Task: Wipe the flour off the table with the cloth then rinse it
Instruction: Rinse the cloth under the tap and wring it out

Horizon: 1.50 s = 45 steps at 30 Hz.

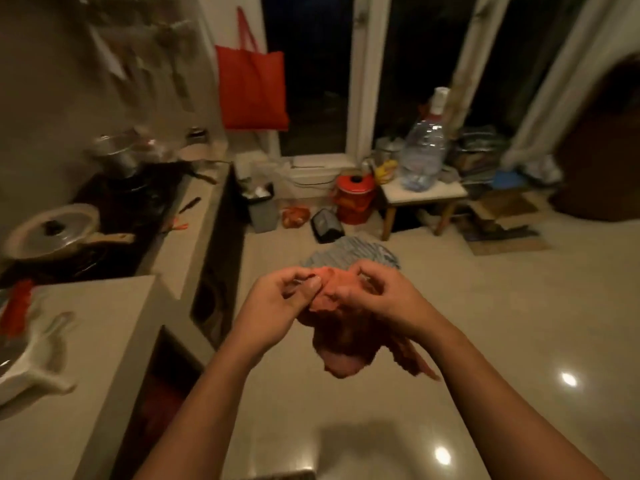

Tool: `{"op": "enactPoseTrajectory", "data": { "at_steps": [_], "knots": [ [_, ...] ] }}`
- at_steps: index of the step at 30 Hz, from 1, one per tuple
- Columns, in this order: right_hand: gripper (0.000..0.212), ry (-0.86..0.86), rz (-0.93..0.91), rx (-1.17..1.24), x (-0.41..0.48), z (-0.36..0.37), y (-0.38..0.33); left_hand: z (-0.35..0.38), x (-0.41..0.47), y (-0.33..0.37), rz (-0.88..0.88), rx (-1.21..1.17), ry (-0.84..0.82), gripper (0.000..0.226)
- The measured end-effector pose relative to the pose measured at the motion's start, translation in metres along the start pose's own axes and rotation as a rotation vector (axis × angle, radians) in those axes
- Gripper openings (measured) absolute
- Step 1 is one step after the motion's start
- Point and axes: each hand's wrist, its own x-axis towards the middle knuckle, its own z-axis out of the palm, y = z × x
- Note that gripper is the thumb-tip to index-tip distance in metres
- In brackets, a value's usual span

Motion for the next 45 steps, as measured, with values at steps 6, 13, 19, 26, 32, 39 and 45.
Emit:
{"op": "enactPoseTrajectory", "data": {
  "at_steps": [6, 13, 19, 26, 32, 39, 45],
  "knots": [
    [0.007, 0.225, 0.038, -0.02, 0.002, -0.109, 0.061, 0.12, 0.1, 0.02, 0.12, 0.029, -0.209, 0.011],
    [0.035, 0.606, 0.204, 0.113, 0.029, -0.238, 0.116, 0.24, 0.245, 0.024, 0.075, 0.046, -0.827, 0.048],
    [0.024, 0.829, 0.402, 0.056, 0.032, -0.354, 0.165, 0.385, 0.355, 0.039, 0.224, 0.415, -1.083, 0.033],
    [0.023, 1.072, 0.553, 0.014, -0.026, -0.502, 0.239, 0.582, 0.422, 0.058, 0.38, 0.54, -1.263, 0.022],
    [0.014, 1.311, 0.631, -0.116, -0.094, -0.659, 0.287, 0.766, 0.459, 0.113, 0.347, 0.369, -1.301, 0.02],
    [0.023, 1.477, 0.64, -0.101, -0.138, -0.816, 0.334, 0.941, 0.525, 0.176, 0.377, 0.282, -1.277, 0.016],
    [0.021, 1.583, 0.752, -0.09, -0.165, -0.942, 0.399, 1.114, 0.592, 0.206, 0.48, 0.306, -1.216, 0.013]
  ]
}}
